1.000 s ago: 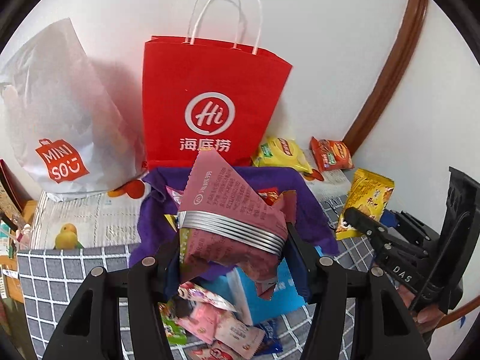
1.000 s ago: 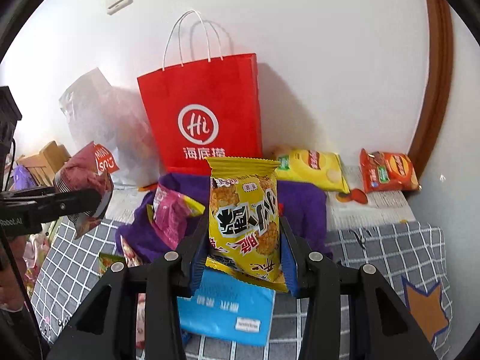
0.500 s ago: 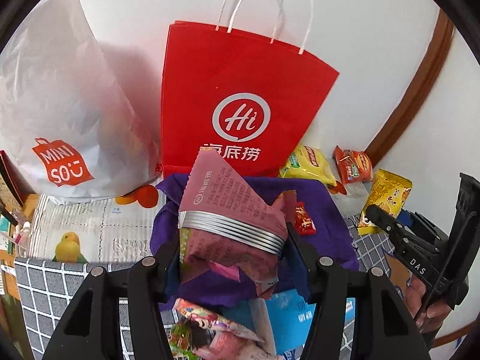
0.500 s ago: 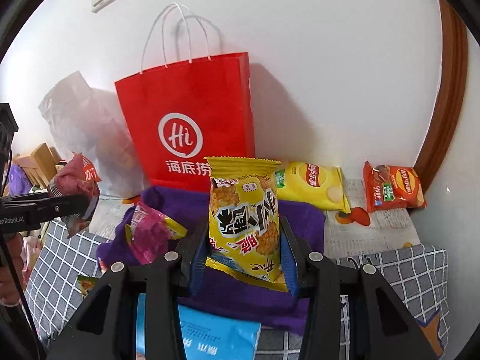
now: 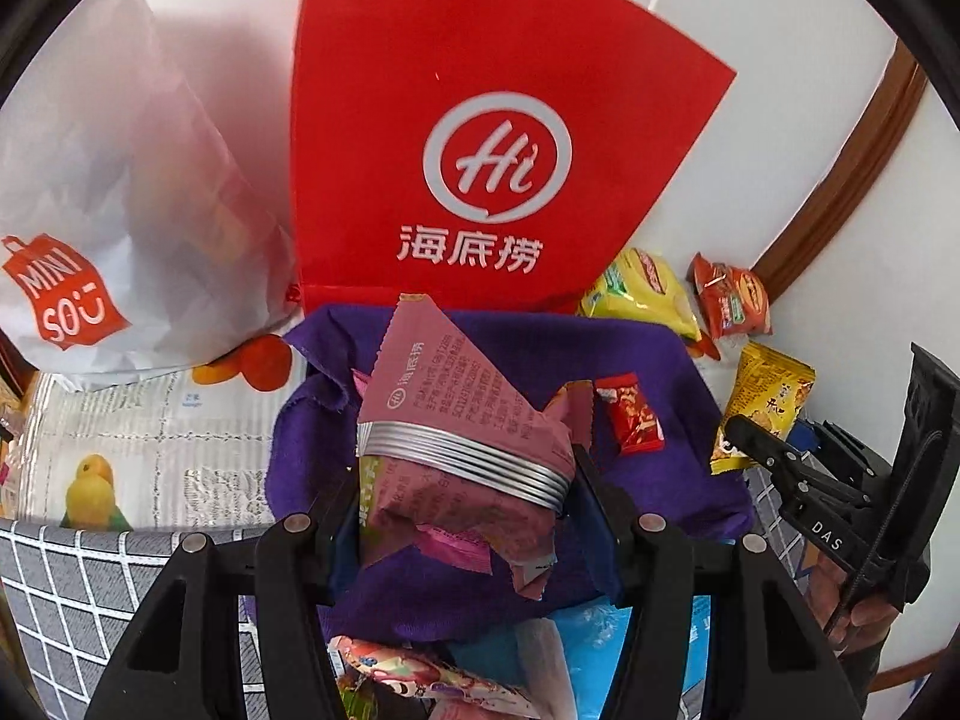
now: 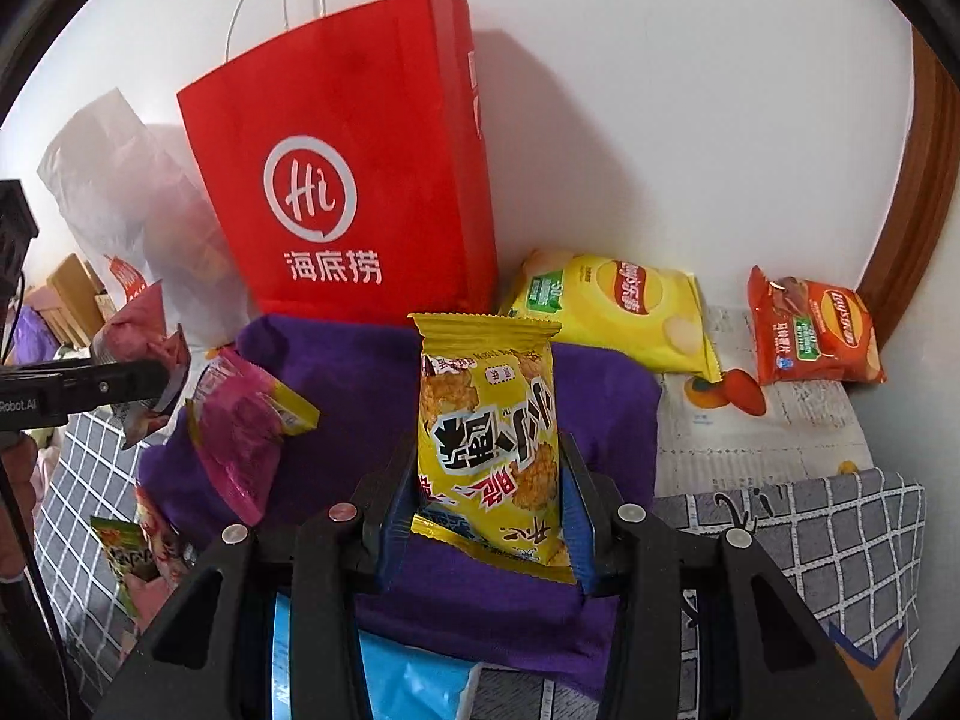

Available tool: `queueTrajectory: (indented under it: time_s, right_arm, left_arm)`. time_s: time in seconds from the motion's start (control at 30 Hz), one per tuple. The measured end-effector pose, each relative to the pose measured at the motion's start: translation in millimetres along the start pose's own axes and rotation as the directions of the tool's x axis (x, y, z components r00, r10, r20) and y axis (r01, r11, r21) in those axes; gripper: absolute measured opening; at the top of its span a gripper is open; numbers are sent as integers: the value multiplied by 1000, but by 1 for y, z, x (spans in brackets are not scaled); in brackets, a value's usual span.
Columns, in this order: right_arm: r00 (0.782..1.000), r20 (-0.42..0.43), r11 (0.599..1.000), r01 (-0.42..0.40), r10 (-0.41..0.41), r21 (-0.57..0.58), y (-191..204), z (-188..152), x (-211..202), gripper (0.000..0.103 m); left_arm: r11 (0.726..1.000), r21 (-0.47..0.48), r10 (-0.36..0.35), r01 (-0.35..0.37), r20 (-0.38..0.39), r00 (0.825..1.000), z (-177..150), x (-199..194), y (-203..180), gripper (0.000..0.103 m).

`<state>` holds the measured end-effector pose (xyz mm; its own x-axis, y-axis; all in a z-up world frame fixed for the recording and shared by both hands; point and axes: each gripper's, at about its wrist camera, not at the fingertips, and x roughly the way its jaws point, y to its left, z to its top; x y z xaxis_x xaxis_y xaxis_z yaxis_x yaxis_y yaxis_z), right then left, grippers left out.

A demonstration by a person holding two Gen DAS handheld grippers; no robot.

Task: Organize snacks
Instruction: 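Carry the yellow bag and pink bag toward the purple towel with both tools, then open the right tool to drop the yellow bag on the towel while the left tool releases the pink bag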

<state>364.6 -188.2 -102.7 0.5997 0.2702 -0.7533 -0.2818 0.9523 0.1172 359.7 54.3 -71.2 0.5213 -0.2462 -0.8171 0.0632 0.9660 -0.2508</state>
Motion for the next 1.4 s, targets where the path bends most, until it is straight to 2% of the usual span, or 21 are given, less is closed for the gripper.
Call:
queueTrajectory:
  time_s: [0.2,0.5,0.57,1.17,1.2,1.3,1.4]
  right_arm:
    - [999,-39,1000,-18,17,-13,-1,-12,20,43]
    - [997,-79,1000,-1,1,-6,0,-20,37,43]
    - [996,-82,1000,20,-21,-19,3,-22,39,43]
    - [991,-136,1000,22,-21,12,0,-25,52,44]
    - [991,-134,1000,23,-22,10,0,-25,52,44]
    - [990,-134,999,32,-32,2,2,-23,50,56]
    - [994,-106,999,36,-36,-2,2,-19,42,62]
  left_arm:
    - [1000,7,-13,13,-31,999,-2,12,-2,57]
    - [999,24,-40,41,-61,997,-6,25,-10,57]
    - [999,26,-38,40,-71,997,-7,29,-12,57]
    - [1000,14,-9,11,-124,992,-11,54,-10,57]
    - [1000,13,-10,12,-126,992,-11,54,-10,57]
    - [1000,7,-14,15,-128,992,-11,52,-9,57]
    - [1000,6,-12,13,-122,992,-10,48,-8,58]
